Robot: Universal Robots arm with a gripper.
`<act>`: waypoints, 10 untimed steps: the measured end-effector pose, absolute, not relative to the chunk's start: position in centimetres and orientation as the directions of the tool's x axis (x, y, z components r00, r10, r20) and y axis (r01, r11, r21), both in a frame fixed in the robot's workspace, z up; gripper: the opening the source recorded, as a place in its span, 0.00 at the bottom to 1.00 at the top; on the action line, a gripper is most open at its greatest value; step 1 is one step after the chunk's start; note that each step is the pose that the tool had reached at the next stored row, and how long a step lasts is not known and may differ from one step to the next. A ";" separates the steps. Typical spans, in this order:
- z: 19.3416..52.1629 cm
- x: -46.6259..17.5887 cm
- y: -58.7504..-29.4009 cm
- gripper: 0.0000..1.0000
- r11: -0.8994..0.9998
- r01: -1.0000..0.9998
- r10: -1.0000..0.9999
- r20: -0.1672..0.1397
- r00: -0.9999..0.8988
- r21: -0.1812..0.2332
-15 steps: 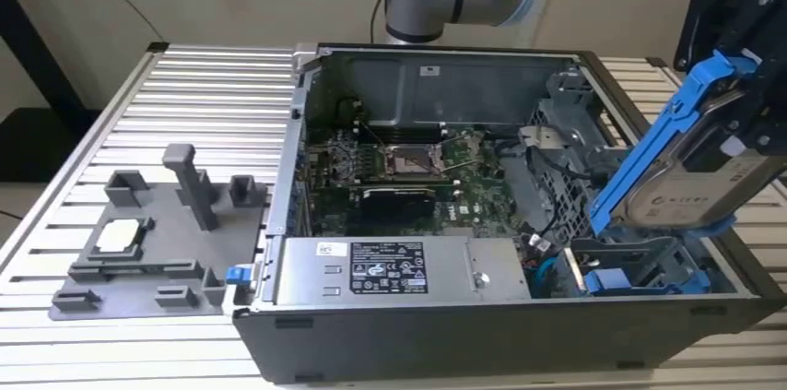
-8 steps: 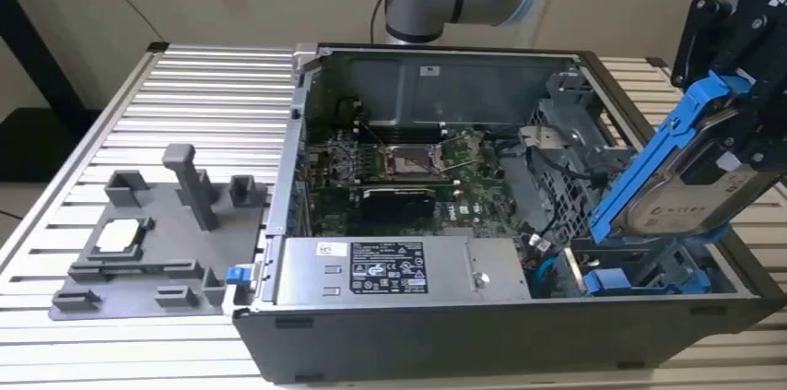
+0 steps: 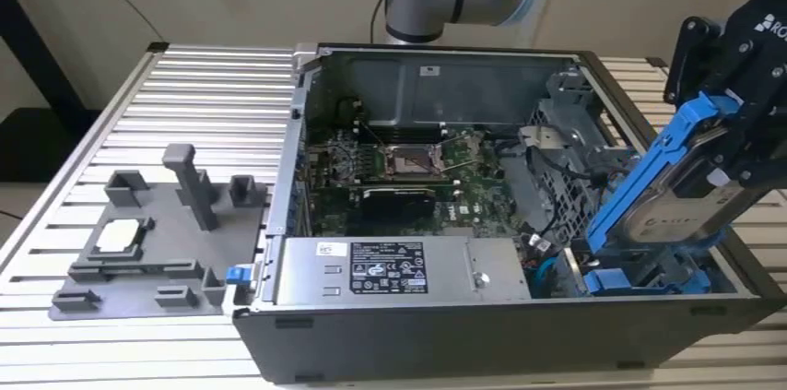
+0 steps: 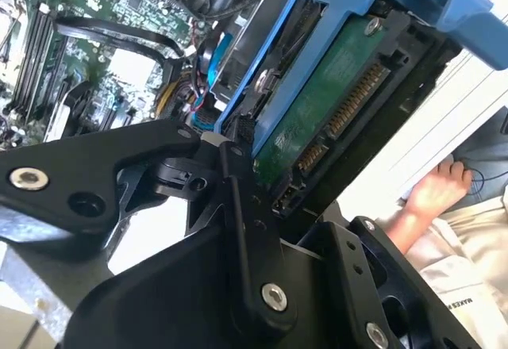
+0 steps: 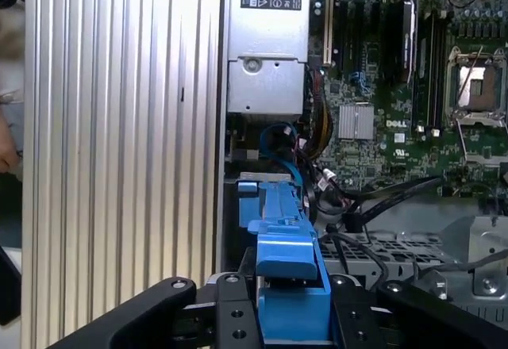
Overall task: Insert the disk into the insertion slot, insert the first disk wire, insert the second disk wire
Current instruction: 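Insert the disk into the insertion slot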
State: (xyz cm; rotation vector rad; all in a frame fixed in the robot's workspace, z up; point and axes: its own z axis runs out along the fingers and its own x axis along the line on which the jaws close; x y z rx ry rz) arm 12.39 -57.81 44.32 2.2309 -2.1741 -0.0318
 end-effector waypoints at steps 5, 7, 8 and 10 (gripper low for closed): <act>43.5 12.5 -57.8 0.33 -0.028 -0.999 -1.000 0.004 0.028 0.033; 43.2 12.5 -57.8 0.33 -0.029 -0.999 -1.000 0.004 0.029 0.033; 43.0 12.5 -57.8 0.33 -0.029 -0.999 -1.000 0.004 0.029 0.033; 42.8 12.6 -57.8 0.33 -0.029 -0.999 -1.000 0.004 0.029 0.033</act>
